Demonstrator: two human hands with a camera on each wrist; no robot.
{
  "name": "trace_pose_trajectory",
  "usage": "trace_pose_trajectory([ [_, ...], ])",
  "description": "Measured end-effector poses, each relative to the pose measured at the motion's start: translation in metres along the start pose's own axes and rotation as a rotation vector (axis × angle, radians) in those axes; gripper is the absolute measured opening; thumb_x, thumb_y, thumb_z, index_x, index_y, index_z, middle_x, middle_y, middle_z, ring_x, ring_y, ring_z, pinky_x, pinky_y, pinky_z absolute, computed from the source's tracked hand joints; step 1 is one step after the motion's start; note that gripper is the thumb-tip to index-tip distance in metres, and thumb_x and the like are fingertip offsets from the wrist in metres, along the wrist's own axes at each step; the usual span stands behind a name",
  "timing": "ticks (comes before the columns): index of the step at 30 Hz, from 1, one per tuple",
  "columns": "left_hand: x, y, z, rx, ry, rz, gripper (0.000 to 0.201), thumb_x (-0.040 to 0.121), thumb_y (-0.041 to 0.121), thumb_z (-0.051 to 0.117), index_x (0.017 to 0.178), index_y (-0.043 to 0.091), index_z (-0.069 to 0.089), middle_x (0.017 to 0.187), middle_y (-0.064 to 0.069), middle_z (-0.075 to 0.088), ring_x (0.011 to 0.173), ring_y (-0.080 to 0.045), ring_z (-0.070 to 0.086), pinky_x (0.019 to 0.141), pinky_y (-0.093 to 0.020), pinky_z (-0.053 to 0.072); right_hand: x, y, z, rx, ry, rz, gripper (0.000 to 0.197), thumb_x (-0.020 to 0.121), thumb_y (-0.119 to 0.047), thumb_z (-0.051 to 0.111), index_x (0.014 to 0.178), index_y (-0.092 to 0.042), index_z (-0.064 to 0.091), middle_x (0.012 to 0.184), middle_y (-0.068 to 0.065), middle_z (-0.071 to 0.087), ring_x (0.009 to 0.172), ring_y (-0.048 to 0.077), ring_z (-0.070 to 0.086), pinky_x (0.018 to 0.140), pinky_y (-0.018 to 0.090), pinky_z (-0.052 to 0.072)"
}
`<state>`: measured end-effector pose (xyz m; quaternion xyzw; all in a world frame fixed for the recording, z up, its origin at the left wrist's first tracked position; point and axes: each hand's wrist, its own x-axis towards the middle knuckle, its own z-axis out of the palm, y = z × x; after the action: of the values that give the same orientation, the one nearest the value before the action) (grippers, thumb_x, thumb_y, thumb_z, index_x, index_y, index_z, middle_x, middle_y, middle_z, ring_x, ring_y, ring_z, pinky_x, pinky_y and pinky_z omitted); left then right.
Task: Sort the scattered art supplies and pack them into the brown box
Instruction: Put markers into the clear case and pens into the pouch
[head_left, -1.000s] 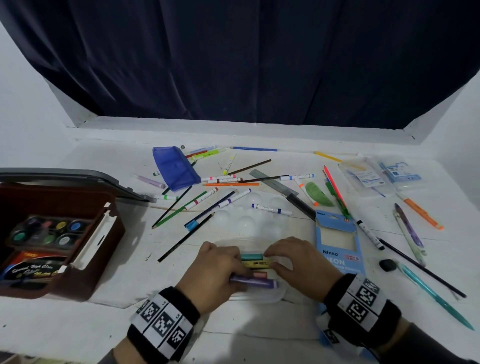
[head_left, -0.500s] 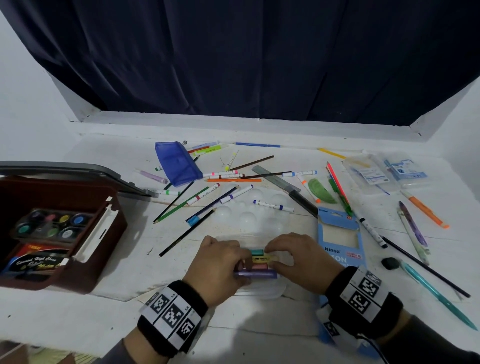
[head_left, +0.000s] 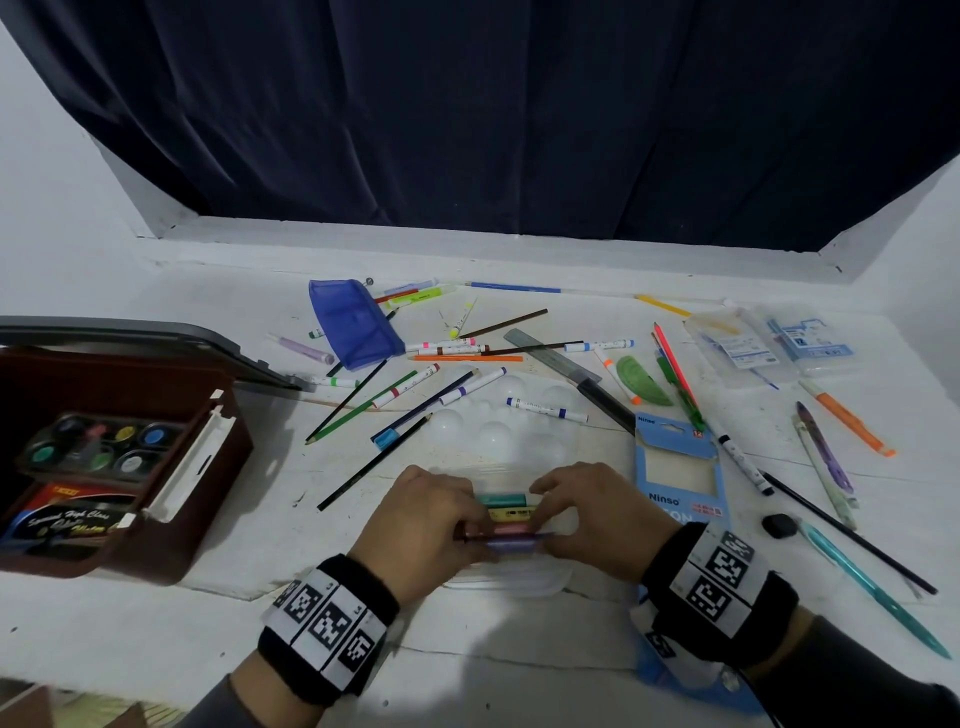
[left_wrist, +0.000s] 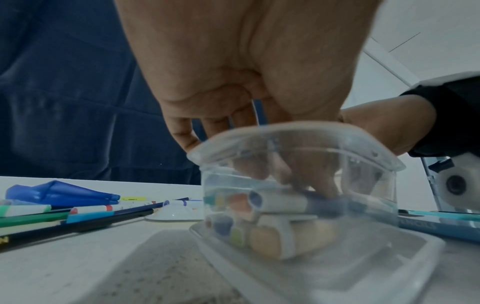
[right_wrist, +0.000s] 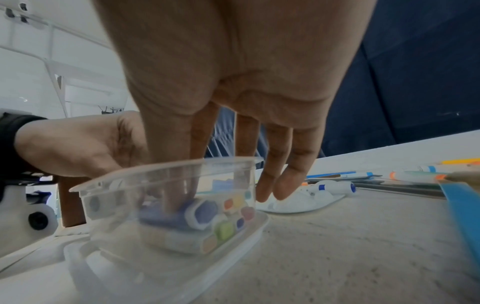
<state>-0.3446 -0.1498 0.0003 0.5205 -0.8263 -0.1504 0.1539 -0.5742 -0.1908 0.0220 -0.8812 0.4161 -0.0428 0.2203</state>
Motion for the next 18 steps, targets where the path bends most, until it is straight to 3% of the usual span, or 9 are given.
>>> trace_pose_trajectory([
  [4,-0.005,-0.010,-0.002,-0.007,0.019,0.003,0.027,0.077,0.059,0.066,0.085,0.037,0.078,0.079,0.017,0.069,0.072,-0.004,0.058,0.074,-0.038,0.052,0.002,-0.002,0.000,-0.013,-0.036,0.010,0.023,0.086,-0.040,0.069,0.108,-0.037,0.074,0.135,-0.009,0.057,0.121,0.008,0.048,0.098,0.024,0.034],
  [7,-0.005,-0.011,0.000,0.003,0.038,0.010,0.022,0.076,0.054,0.071,0.087,0.036,0.078,0.079,0.016,0.069,0.076,-0.006,0.057,0.074,-0.037,0.049,0.003,-0.003,0.000,-0.015,-0.026,0.007,0.023,0.086,-0.038,0.070,0.109,-0.033,0.073,0.130,-0.010,0.060,0.117,0.008,0.050,0.098,0.024,0.035],
  [11,-0.008,-0.007,0.005,0.017,0.135,-0.007,0.029,0.070,0.043,0.081,0.097,0.035,0.075,0.094,0.019,0.061,0.094,-0.007,0.048,0.075,-0.029,0.031,0.004,0.001,0.003,0.022,-0.001,0.001,0.031,0.085,-0.038,0.071,0.116,-0.032,0.066,0.122,-0.012,0.062,0.112,0.010,0.050,0.101,0.029,0.036],
  [14,-0.011,-0.007,0.006,0.078,0.131,-0.034,0.038,0.072,0.051,0.073,0.108,0.038,0.072,0.108,0.021,0.061,0.102,-0.005,0.043,0.074,-0.032,0.024,0.002,0.003,0.004,0.042,0.004,-0.007,0.037,0.086,-0.038,0.071,0.122,-0.030,0.064,0.122,-0.009,0.063,0.111,0.011,0.051,0.096,0.026,0.035],
  [18,-0.012,-0.009,0.006,0.152,0.061,-0.067,0.049,0.077,0.063,0.058,0.114,0.035,0.072,0.117,0.021,0.064,0.109,-0.007,0.042,0.075,-0.034,0.018,0.000,0.006,0.007,0.054,0.007,-0.010,0.039,0.087,-0.036,0.070,0.124,-0.027,0.063,0.126,-0.008,0.062,0.114,0.014,0.051,0.101,0.030,0.037],
])
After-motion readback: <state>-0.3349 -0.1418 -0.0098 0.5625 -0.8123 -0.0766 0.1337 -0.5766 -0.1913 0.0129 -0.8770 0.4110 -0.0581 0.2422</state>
